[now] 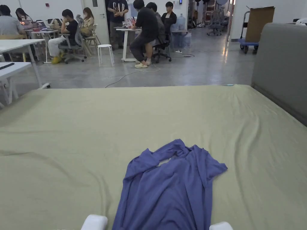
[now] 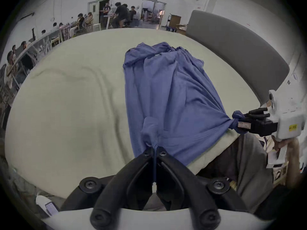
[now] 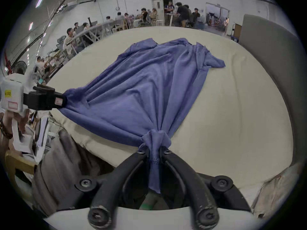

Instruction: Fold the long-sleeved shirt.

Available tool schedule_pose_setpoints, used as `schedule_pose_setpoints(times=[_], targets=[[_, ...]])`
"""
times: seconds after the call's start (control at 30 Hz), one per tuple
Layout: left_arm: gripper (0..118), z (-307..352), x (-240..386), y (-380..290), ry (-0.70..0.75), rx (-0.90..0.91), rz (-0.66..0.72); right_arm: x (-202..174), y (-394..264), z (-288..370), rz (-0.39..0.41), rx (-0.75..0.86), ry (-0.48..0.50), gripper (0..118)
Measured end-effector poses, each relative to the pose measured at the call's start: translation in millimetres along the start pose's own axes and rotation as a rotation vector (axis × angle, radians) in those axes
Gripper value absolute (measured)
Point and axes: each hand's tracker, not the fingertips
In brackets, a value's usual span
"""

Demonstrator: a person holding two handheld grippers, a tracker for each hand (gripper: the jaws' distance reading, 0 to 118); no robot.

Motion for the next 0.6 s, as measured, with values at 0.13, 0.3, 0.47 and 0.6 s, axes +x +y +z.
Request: schedule_pose_setpoints(times=[0.13,0.3,0.47,0.6], targets=[[67,13,1,9,-0.015,0.033,0.018,4,6,23,0.006,0.042,0.000,62],[116,42,3,13,-0.038,0.118,0.018,20,12,67,-0.003,0.144,-0.051,118],[50,52,0,26,0.039,0.158,0.014,38,22,86,-0.095,0.227,-0.105,44],[0,44,1,24,0.019,0.137,0.016,42,18,75,-0.124,0.204,-0.093,0]])
